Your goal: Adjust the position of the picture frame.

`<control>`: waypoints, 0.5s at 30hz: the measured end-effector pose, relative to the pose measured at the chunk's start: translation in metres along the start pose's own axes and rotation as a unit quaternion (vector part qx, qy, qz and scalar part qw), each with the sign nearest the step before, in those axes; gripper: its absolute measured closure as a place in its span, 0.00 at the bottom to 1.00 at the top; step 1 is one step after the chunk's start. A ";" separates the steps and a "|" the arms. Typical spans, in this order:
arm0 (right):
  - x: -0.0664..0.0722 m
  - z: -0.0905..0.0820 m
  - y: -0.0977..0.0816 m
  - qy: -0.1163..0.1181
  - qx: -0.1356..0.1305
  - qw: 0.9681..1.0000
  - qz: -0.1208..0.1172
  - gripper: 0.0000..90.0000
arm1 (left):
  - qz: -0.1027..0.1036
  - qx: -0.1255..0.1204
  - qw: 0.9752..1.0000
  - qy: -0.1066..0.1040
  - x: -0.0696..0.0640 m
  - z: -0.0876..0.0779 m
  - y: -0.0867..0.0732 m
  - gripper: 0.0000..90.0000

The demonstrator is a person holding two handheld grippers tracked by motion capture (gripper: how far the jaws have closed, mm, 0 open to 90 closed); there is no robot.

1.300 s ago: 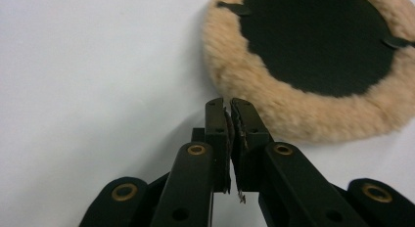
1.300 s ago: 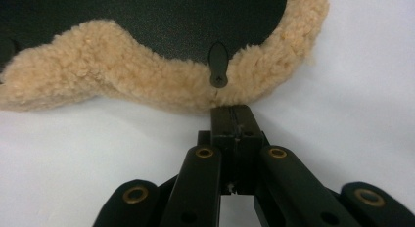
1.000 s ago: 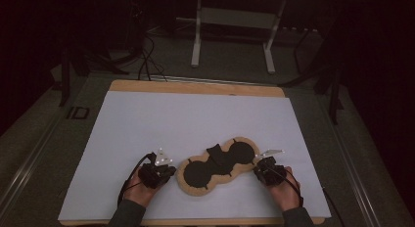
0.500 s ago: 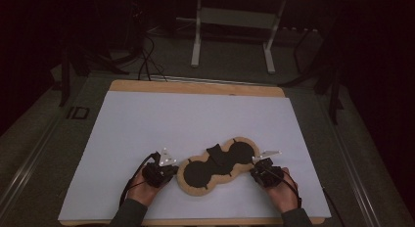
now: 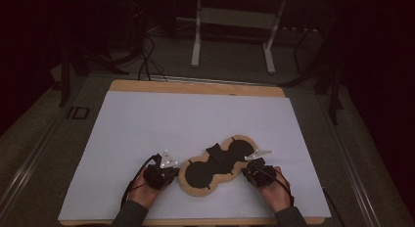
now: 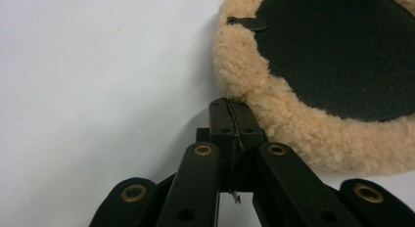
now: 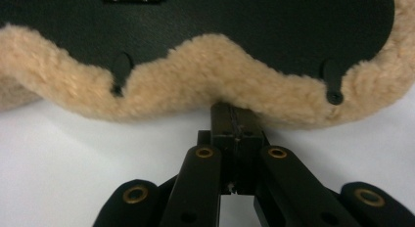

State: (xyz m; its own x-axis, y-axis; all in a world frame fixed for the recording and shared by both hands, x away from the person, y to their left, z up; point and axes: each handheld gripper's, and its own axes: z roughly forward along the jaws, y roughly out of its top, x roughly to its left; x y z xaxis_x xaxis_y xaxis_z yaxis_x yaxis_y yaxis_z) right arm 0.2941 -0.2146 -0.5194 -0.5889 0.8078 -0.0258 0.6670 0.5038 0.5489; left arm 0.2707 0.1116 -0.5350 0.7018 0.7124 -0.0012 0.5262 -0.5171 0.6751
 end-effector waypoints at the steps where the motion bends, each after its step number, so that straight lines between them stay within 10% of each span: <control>1: 0.001 0.001 0.001 -0.002 -0.002 1.000 -0.001 1.00 | 0.003 0.001 1.000 0.000 -0.001 0.000 0.000 1.00; 15: -0.009 0.004 0.005 -0.020 -0.021 0.999 0.025 1.00 | 0.033 0.007 0.999 -0.028 -0.025 -0.001 0.001 1.00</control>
State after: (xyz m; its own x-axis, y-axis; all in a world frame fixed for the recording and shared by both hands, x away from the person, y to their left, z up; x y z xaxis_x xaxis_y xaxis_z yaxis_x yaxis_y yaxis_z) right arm 0.3040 -0.2180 -0.5194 -0.5356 0.8440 -0.0297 0.6758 0.4495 0.5842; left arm 0.2534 0.0939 -0.5335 0.7607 0.6491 0.0023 0.4841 -0.5696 0.6642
